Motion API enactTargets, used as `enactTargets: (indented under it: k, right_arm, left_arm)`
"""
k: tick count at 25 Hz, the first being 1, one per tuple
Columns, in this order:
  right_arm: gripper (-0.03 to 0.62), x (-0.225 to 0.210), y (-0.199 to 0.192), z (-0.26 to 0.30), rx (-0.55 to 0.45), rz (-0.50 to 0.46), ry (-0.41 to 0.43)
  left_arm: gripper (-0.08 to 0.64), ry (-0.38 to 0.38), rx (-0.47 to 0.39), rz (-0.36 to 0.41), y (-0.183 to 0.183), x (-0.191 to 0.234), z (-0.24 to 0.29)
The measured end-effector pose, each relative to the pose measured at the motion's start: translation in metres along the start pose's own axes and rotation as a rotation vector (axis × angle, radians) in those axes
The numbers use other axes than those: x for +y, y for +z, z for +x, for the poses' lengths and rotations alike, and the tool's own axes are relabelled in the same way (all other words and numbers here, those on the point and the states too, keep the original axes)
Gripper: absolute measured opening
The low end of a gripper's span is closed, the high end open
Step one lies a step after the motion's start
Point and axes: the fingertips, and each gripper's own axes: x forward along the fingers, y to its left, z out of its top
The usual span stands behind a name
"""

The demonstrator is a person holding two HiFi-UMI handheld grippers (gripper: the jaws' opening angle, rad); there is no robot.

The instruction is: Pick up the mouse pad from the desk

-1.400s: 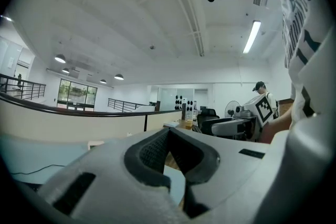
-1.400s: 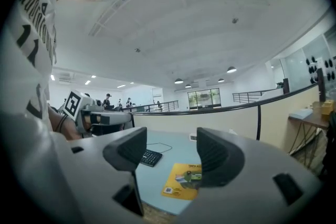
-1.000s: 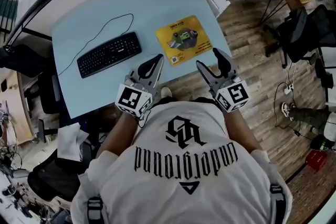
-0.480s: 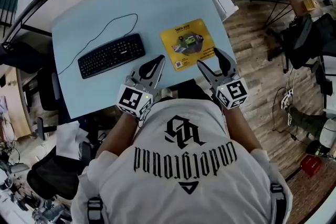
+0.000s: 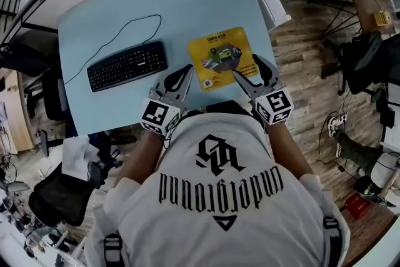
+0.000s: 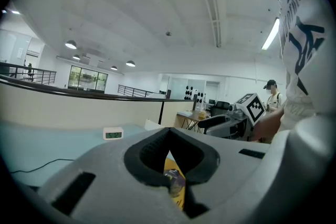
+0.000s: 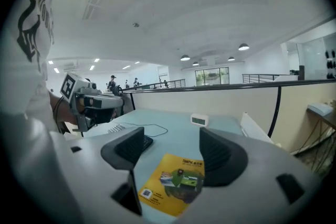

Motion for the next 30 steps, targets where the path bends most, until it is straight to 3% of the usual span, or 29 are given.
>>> enactTargets:
  k: [17, 24, 30]
  right_arm:
    - [0.385, -0.098, -0.114, 0.064, 0.263, -0.015, 0.046]
    - [0.413, -0.118, -0.168, 0.082, 0.375, -0.017, 0.063]
    - [0.44, -0.125, -0.203, 0.096, 0.441, -0.004, 0.074]
  left_arm:
    - [0.008, 0.07, 0.166, -0.09, -0.094, 0.024, 0.094]
    - [0.008, 0.1, 0.236, -0.16, -0.139, 0.035, 0.112]
    - [0.008, 0.118, 0.281, -0.174, -0.163, 0.042, 0.118]
